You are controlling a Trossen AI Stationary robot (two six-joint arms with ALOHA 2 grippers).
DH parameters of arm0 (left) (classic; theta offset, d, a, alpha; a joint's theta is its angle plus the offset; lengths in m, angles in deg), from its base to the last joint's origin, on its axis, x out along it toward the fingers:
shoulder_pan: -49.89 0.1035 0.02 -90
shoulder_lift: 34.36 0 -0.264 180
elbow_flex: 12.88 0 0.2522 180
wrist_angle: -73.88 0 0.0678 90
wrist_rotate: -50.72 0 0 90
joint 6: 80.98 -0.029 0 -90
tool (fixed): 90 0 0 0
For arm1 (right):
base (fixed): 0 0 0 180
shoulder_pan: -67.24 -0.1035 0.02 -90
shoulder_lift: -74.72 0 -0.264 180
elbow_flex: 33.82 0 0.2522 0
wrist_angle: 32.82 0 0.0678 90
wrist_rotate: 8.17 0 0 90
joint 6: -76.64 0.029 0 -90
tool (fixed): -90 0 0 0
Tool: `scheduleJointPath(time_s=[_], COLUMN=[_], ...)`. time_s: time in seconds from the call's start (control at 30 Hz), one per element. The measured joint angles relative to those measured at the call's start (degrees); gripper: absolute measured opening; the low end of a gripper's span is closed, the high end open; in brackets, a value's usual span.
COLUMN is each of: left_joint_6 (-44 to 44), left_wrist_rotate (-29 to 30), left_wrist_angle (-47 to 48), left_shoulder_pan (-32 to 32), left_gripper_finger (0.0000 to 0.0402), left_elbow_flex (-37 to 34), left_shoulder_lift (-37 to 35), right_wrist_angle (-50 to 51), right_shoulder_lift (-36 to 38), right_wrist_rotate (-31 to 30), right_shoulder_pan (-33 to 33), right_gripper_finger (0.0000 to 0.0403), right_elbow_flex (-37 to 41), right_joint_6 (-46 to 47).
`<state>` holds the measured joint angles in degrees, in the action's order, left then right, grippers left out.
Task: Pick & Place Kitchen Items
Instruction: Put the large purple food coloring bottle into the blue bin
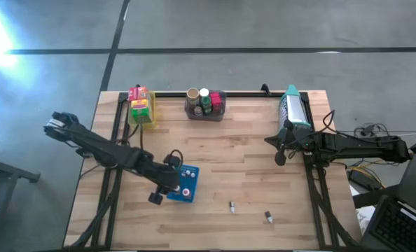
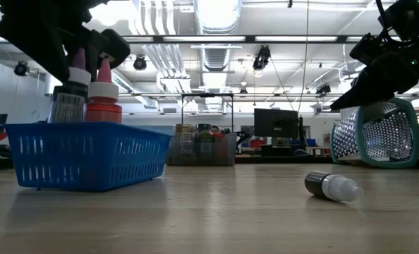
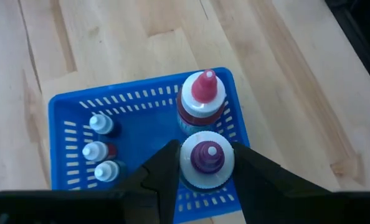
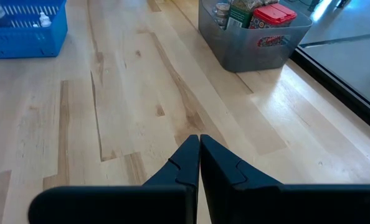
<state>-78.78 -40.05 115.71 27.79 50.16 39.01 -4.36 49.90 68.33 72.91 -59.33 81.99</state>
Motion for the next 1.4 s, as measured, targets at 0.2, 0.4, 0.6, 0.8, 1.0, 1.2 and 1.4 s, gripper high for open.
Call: scheduleJointPath(time_s=[0.2, 0.4, 0.6, 0.8, 1.0, 1.2, 1.4], left_joint_6=[0.0, 0.0, 0.15, 1.38, 2.29, 3.38, 3.98], left_wrist_rotate=[0.02, 0.02, 0.0, 0.0, 0.0, 0.0, 0.01], left_wrist_angle=[-0.95, -1.96, -4.8, -5.88, -6.9, -6.88, -6.69], left_shoulder_pan=[-0.29, -0.51, -0.66, -0.66, -0.66, -0.66, -0.66], left_gripper_finger=[0.0135, 0.0135, 0.0135, 0.0135, 0.0135, 0.0136, 0.0136], left_elbow_flex=[0.0, 0.0, -1.48, -3.58, -4.24, -4.26, -4.28], left_shoulder_lift=[1.47, 2.05, 1.97, 1.9, 1.81, 1.81, 1.79], right_wrist_angle=[-0.02, -0.02, -0.02, -0.02, -0.02, -0.02, 0.0], right_shoulder_lift=[0.02, 0.02, 0.02, 0.02, 0.02, 0.04, 0.07], right_wrist_rotate=[0.01, 0.02, 0.0, 0.0, 0.0, 0.0, 0.02], right_shoulder_pan=[-0.01, 0.0, 0.0, -0.02, -0.02, -0.02, 0.0], right_gripper_finger=[0.0008, 0.0008, 0.0008, 0.0008, 0.0008, 0.0008, 0.0008], right_elbow_flex=[0.0, 0.0, 0.0, 0.0, 0.0, 0.0, 0.0], right_joint_6=[0.0, 0.0, 0.0, 0.0, 0.0, 0.0, 0.02])
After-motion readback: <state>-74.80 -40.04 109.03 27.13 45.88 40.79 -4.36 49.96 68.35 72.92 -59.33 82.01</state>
